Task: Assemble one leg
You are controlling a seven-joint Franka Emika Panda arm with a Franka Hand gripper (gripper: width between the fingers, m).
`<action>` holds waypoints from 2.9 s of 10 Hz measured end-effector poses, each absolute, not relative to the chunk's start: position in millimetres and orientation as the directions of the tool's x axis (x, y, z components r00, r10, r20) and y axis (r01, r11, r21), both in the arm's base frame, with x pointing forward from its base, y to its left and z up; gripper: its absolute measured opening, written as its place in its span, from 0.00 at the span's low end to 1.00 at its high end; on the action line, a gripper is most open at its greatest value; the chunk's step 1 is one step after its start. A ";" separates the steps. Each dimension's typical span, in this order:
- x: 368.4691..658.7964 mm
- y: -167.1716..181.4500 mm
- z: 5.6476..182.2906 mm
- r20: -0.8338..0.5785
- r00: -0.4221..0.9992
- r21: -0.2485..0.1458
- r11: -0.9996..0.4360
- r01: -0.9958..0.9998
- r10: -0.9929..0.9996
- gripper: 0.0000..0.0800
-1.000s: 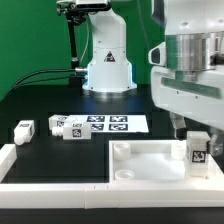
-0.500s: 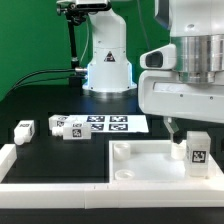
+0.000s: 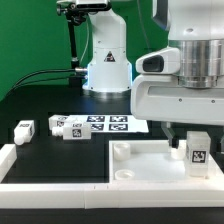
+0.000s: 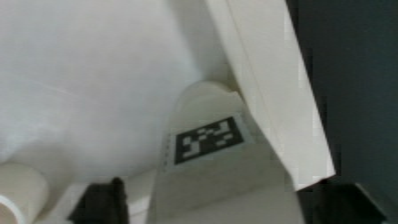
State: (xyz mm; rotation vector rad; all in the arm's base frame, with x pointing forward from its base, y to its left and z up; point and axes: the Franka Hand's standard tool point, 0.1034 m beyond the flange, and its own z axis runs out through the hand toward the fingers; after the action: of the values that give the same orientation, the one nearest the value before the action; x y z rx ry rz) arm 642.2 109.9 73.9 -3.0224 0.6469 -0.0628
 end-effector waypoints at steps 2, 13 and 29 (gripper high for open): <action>642.2 110.3 74.0 0.020 0.833 -0.062 -0.833 -0.550 -0.552 0.35; 642.8 109.1 72.3 -0.101 -0.059 -0.063 0.065 -0.996 -0.993 0.36; 646.7 108.3 70.9 0.030 0.853 -0.080 -0.851 -0.518 -0.522 0.36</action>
Offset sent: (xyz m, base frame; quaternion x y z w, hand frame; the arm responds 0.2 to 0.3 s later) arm 0.0000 0.0000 0.0000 0.0000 0.0000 0.1296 0.9916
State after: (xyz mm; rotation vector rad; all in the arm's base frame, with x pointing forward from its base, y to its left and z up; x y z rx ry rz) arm 646.7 108.3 70.9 -2.9573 0.8314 -0.0775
